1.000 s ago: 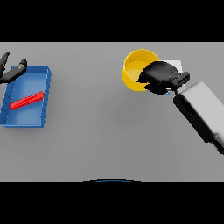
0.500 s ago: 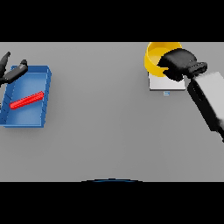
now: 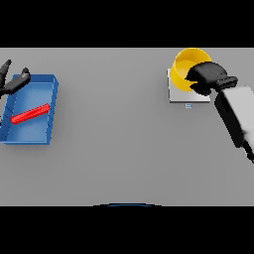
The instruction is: Pick up the red beaker and tilt it to pour out 1 green nut into yellow bowl. Pick up the yellow bowl and place it on the metallic measuring scale.
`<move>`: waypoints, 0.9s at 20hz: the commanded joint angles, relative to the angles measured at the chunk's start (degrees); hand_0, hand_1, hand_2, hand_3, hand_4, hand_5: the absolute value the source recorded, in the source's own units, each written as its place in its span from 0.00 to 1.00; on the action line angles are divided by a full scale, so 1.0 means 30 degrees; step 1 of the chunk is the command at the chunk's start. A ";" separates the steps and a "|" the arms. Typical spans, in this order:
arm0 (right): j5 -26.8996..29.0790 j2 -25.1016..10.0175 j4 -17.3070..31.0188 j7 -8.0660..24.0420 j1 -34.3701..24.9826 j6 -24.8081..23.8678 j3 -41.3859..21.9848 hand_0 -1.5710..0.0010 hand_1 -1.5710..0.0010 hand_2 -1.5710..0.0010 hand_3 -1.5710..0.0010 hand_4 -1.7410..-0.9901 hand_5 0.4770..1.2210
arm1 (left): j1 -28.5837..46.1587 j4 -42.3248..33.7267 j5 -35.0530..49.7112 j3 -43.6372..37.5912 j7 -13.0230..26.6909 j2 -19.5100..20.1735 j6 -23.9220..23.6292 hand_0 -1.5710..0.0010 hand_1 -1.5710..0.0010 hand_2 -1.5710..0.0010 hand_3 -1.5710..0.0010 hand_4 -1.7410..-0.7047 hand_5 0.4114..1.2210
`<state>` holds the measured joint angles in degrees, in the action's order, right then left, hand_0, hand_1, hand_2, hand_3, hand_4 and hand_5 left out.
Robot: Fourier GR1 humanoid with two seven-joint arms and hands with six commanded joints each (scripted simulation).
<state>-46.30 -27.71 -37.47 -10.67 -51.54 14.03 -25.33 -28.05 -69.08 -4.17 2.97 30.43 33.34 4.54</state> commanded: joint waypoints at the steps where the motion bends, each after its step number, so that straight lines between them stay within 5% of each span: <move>1: -0.0015 0.0039 0.0247 -0.0206 0.0020 -0.0170 0.0000 0.00 0.00 0.12 0.12 0.00 1.00 | 0.0066 -0.0161 0.0018 -0.0019 0.0173 0.0126 0.0061 1.00 1.00 1.00 1.00 0.86 0.49; 6: -0.0058 0.0104 0.1201 -0.0258 -0.0357 -0.0070 -0.0023 0.00 0.00 0.13 0.08 0.00 1.00 | 0.0082 -0.0035 0.0171 -0.0037 0.0027 0.0088 0.0277 1.00 1.00 1.00 1.00 0.87 0.46; 8: 0.0097 -0.0045 0.1164 -0.0512 -0.0061 -0.0069 0.0023 0.00 0.05 0.09 0.21 0.00 1.00 | -0.0025 -0.0103 0.0166 0.0036 0.0207 0.0113 0.0369 1.00 1.00 1.00 1.00 0.87 0.45; 9: 0.0093 0.0034 0.1206 -0.0296 -0.0143 0.0045 0.0034 0.01 0.09 0.15 0.29 0.08 1.00 | -0.0149 0.0142 0.0197 0.0015 0.0115 0.0016 0.0397 1.00 1.00 1.00 1.00 0.87 0.45; 11: 0.0374 0.0097 0.1124 -0.0026 -0.0210 0.0430 0.0223 0.15 0.28 0.36 0.48 0.20 0.80 | 0.0051 0.0069 0.0196 -0.0031 -0.0186 0.0154 0.0444 1.00 1.00 1.00 1.00 0.87 0.45; 13: 0.0737 0.0279 0.1318 0.0105 -0.0208 0.0724 0.0521 0.40 0.48 0.55 0.63 0.27 0.66 | -0.0050 0.0097 0.0198 -0.0054 -0.0007 0.0097 0.0361 1.00 1.00 1.00 1.00 0.87 0.44; 15: 0.0893 0.0365 0.1317 0.0404 -0.0153 0.1020 0.0619 0.61 0.65 0.70 0.75 0.33 0.56 | -0.0085 -0.0091 0.0333 -0.0154 0.0027 0.0088 0.0309 1.00 1.00 1.00 1.00 0.87 0.44; 18: 0.0848 0.0405 0.1511 0.0192 -0.0318 0.1125 0.0563 0.80 0.81 0.85 0.87 0.37 0.48 | -0.0040 -0.0105 0.0182 -0.0004 0.0187 0.0035 0.0257 1.00 1.00 1.00 1.00 0.88 0.42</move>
<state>-43.75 -26.48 -32.94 -10.09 -52.51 17.40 -23.64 -28.18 -69.39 -3.63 2.95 31.04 33.45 5.30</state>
